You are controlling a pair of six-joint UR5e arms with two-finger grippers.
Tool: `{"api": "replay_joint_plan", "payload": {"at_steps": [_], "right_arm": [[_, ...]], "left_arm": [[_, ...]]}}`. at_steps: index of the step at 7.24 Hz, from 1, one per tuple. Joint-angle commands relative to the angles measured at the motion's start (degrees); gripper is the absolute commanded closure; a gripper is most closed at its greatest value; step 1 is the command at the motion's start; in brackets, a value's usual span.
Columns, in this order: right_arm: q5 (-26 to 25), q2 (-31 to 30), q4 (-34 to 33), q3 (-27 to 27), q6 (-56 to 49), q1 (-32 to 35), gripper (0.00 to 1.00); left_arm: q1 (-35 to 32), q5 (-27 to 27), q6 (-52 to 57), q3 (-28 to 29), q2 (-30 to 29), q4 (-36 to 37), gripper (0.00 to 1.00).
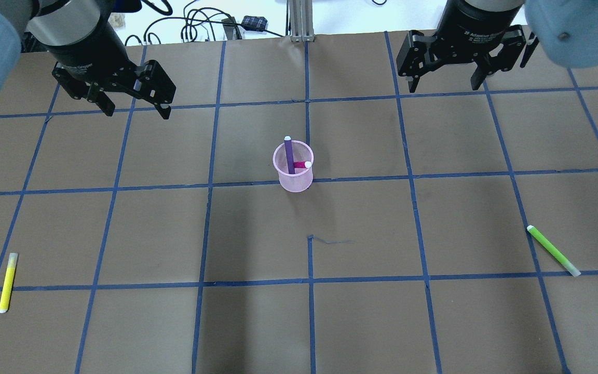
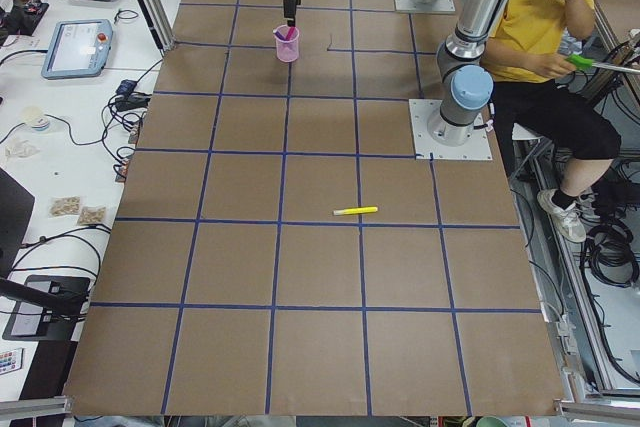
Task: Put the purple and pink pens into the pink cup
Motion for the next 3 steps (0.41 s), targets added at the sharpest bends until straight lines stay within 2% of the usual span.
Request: {"api": "replay_joint_plan", "payload": {"at_steps": [1,3], "right_arm": [[0.06,0.09,-0.15,-0.06,0.26,0.18,0.01],[2.16,0.18,-1.03,-0.15,0.44,0.18,0.0]], "left_arm": [[-0.07,-0.14,0.05,-0.08,0.51,-0.05,0.0],[0.1,0.12,0.05,0.01,0.95,-0.05,0.0]]}}
